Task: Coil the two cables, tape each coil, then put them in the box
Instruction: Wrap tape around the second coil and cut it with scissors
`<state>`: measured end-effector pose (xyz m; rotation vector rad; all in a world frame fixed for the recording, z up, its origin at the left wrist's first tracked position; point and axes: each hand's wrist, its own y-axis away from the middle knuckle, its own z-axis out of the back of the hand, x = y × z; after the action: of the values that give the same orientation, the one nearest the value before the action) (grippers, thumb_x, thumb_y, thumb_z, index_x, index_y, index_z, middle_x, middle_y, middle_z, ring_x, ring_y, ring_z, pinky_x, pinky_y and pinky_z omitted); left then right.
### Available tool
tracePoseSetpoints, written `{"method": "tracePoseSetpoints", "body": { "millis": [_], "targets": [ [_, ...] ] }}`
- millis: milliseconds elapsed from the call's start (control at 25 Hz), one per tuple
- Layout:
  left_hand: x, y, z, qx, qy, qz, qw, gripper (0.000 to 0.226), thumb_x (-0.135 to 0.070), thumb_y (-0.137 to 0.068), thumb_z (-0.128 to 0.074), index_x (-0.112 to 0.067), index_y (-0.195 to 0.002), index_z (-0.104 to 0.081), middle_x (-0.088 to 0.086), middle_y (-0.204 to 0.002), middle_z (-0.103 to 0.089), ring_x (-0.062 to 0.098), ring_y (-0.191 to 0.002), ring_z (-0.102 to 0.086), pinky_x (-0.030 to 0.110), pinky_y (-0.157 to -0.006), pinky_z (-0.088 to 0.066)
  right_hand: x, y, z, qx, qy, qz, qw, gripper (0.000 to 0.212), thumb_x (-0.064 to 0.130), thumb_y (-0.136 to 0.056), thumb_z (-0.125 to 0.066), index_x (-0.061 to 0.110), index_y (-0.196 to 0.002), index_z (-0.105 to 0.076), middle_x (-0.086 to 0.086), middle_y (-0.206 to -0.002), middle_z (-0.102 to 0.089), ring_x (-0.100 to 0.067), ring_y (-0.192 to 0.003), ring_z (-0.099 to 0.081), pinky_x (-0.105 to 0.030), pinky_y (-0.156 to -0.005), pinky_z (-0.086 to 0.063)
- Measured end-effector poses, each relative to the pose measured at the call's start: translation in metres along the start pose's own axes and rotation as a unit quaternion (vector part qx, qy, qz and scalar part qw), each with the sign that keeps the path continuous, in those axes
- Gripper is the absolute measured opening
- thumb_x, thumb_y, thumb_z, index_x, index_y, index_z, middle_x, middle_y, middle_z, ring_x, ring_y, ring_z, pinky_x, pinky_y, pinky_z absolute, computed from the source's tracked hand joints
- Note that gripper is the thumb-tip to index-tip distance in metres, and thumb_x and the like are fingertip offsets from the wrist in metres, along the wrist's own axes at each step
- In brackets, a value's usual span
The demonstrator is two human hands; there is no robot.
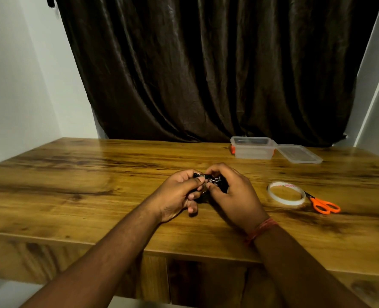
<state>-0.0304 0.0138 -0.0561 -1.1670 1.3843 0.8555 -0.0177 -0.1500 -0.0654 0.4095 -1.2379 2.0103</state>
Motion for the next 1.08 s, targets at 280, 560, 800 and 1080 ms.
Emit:
{"method": "tracePoseSetpoints", "body": {
  "millis": [280, 560, 800, 1080],
  "targets": [
    [0.009, -0.005, 0.001, -0.031, -0.171, -0.041, 0.984, 0.002, -0.014, -0.097, -0.058, -0.015, -0.098, -0.059, 0.003, -0.060, -0.050, 0.016, -0.043, -0.049, 0.029, -0.041, -0.048, 0.000, 0.000, -0.001, -0.017, 0.005, -0.010, 1.000, 0.024, 0.003, -0.081, -0.064, 0.020, -0.097, -0.061, 0.014, -0.093, -0.059, 0.009, -0.088, -0.054, -0.003, -0.068, -0.036],
    [0.012, -0.003, -0.003, -0.105, -0.289, -0.132, 0.942, 0.016, -0.012, -0.094, -0.061, -0.028, -0.097, -0.064, 0.012, -0.091, -0.065, 0.026, -0.063, -0.068, 0.047, -0.052, -0.060, 0.001, 0.001, -0.006, -0.031, 0.010, -0.004, 0.999, 0.020, 0.006, -0.084, -0.065, 0.017, -0.099, -0.059, 0.008, -0.097, -0.058, 0.005, -0.092, -0.052, -0.003, -0.070, -0.036],
    [0.011, 0.000, -0.008, -0.130, -0.364, -0.173, 0.906, 0.013, -0.009, -0.094, -0.060, -0.021, -0.099, -0.062, -0.003, -0.100, -0.058, 0.020, -0.058, -0.067, 0.037, -0.048, -0.060, 0.001, 0.003, -0.009, -0.009, -0.014, -0.066, 0.998, 0.021, 0.014, -0.088, -0.062, 0.023, -0.103, -0.050, 0.005, -0.092, -0.058, -0.003, -0.081, -0.056, -0.011, -0.064, -0.041],
    [0.012, -0.003, -0.009, -0.118, -0.251, -0.108, 0.955, 0.015, -0.010, -0.095, -0.060, -0.021, -0.105, -0.060, -0.001, -0.054, -0.062, 0.023, -0.053, -0.063, 0.043, -0.056, -0.060, 0.001, 0.003, -0.007, -0.009, -0.043, -0.114, 0.992, 0.021, 0.019, -0.088, -0.062, 0.022, -0.106, -0.050, 0.004, -0.093, -0.059, -0.009, -0.080, -0.059, -0.018, -0.065, -0.046]
  ]
}}
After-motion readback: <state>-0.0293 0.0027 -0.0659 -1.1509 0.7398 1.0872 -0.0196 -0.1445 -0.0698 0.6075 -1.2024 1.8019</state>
